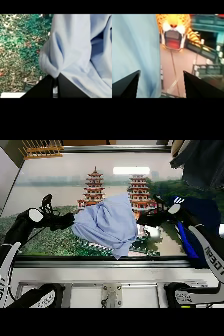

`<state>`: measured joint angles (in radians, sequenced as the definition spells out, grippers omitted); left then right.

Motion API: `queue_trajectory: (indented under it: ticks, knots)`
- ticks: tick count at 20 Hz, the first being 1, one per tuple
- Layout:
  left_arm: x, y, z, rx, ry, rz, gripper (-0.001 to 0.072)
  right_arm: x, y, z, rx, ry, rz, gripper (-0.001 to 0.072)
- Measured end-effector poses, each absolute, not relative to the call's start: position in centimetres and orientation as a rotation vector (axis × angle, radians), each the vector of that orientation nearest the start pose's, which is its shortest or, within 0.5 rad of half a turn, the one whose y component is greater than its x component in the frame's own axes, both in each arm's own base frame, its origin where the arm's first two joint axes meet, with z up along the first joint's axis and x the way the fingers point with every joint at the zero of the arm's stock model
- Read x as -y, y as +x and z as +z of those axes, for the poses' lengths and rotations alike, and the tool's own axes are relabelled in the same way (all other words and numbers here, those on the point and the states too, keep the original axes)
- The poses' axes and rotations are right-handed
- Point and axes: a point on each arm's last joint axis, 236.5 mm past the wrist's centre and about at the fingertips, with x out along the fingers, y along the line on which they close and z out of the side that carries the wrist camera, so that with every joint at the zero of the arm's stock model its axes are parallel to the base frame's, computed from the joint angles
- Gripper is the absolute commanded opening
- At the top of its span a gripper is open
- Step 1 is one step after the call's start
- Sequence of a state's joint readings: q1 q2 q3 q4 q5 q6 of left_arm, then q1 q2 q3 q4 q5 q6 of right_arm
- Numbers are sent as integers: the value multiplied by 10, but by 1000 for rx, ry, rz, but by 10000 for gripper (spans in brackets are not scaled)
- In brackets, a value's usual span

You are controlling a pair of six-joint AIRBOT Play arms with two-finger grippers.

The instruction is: Fold the clothes and pants, and hang the long-sleeved shirts on hangers.

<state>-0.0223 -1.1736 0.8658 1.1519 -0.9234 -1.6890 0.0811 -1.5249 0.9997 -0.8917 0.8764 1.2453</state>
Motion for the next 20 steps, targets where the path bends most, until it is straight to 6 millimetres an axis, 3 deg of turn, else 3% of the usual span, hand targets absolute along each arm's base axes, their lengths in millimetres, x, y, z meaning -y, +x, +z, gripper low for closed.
queue_trajectory:
  ticks: [2, 4, 5, 7, 9, 10, 12, 14, 15, 17, 20]
  knots:
    - [84, 356, -24, -1227, -511, -82, 8, -164, 392, -99, -1316, 385, 435, 559]
    - [84, 356, -24, -1226, -510, -82, 8, -175, 394, -104, -1308, 370, 448, 153]
    - [84, 356, -24, -1224, -510, -82, 8, -179, 394, -105, -1308, 369, 452, 7]
    - [83, 356, -23, -1222, -507, -81, 8, -182, 398, -104, -1292, 364, 453, 9]
    - [80, 362, -7, -1187, -503, -87, 8, -182, 408, -87, -1244, 355, 462, 9]
    - [77, 370, 12, -1141, -496, -92, 8, -179, 420, -63, -1179, 336, 471, 9]
    - [70, 386, 75, -998, -482, -115, 8, -169, 446, 7, -1008, 285, 491, 9]
    - [67, 390, 160, -812, -458, -155, 8, -155, 460, 107, -783, 227, 507, 9]
    - [67, 384, 205, -712, -443, -177, 8, -147, 457, 164, -661, 199, 508, 9]
    - [72, 360, 288, -519, -410, -228, 8, -135, 433, 259, -452, 146, 508, 9]
    - [81, 306, 379, -282, -388, -296, 8, -125, 373, 358, -221, 82, 505, 9]
